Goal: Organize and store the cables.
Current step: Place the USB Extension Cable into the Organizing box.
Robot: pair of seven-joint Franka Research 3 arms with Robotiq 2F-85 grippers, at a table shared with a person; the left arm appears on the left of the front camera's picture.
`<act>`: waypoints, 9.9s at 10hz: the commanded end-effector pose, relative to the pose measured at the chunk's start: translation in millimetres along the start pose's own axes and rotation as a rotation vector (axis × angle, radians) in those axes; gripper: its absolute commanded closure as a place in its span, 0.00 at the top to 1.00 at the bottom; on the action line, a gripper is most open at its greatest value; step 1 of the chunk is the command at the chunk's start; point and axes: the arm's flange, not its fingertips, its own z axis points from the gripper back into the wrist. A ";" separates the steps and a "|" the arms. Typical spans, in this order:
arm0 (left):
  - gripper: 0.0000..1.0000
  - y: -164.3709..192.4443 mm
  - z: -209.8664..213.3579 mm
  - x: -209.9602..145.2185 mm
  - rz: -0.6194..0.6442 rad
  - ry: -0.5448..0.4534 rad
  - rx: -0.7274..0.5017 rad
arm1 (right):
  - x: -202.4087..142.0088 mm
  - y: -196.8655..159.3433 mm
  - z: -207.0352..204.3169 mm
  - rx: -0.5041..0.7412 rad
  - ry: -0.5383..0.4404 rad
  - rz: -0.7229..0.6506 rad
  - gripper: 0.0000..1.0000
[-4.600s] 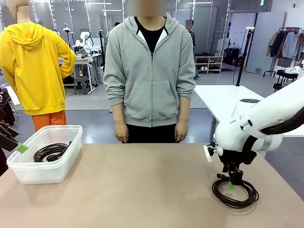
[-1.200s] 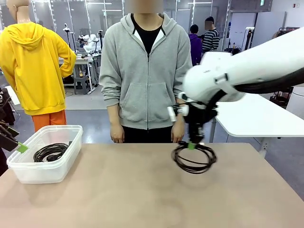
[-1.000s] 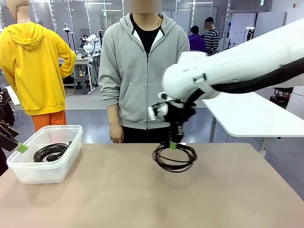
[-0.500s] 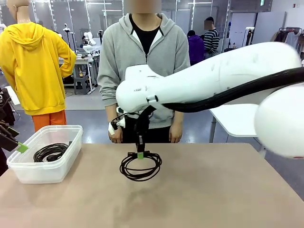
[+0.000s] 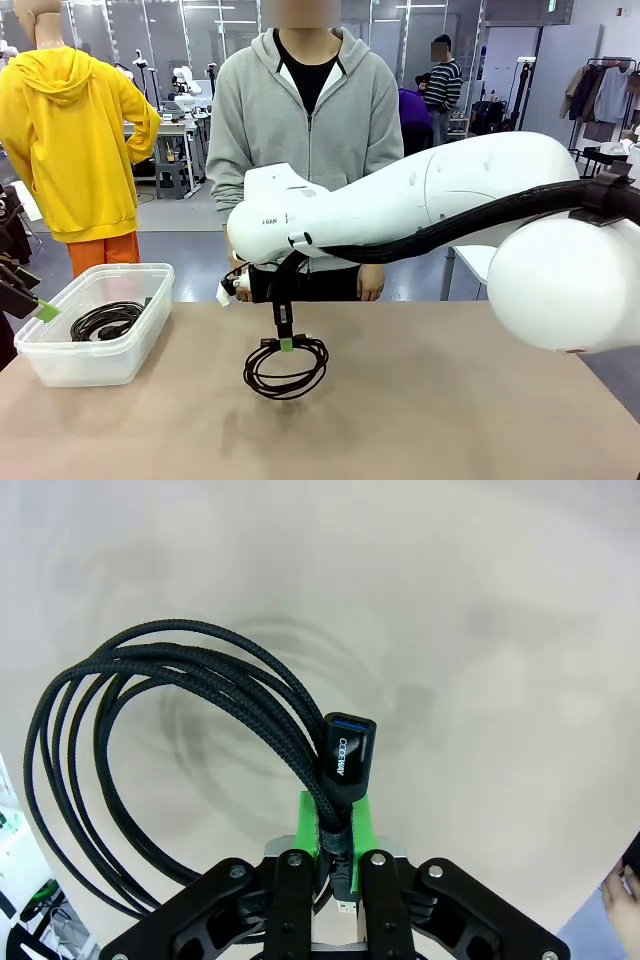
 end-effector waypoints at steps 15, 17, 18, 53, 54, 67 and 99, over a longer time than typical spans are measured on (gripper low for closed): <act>1.00 -1.6 0.8 1.8 0.011 0.006 0.011 | -13.7 -5.4 -22.7 -0.033 -0.100 -0.025 1.00; 1.00 -12.4 4.0 13.8 -0.079 -0.003 0.017 | -22.3 -8.8 -6.6 -0.071 -0.140 -0.035 0.96; 1.00 -17.1 1.3 33.1 -0.128 0.000 0.026 | -38.9 -7.5 17.0 -0.128 -0.183 -0.051 1.00; 1.00 -137.6 -327.0 306.4 -0.514 0.413 -0.174 | -610.0 340.1 36.2 -0.197 -1.124 -0.618 1.00; 1.00 -138.0 -332.0 305.7 -0.513 0.420 -0.180 | -625.8 348.9 33.5 -0.205 -1.156 -0.652 1.00; 1.00 -141.3 -372.7 279.1 -0.576 0.479 -0.243 | -645.1 360.9 20.3 -0.208 -1.173 -0.729 1.00; 0.00 -131.2 -248.5 338.7 -0.699 0.398 -0.270 | -645.1 360.9 20.3 -0.208 -1.173 -0.729 1.00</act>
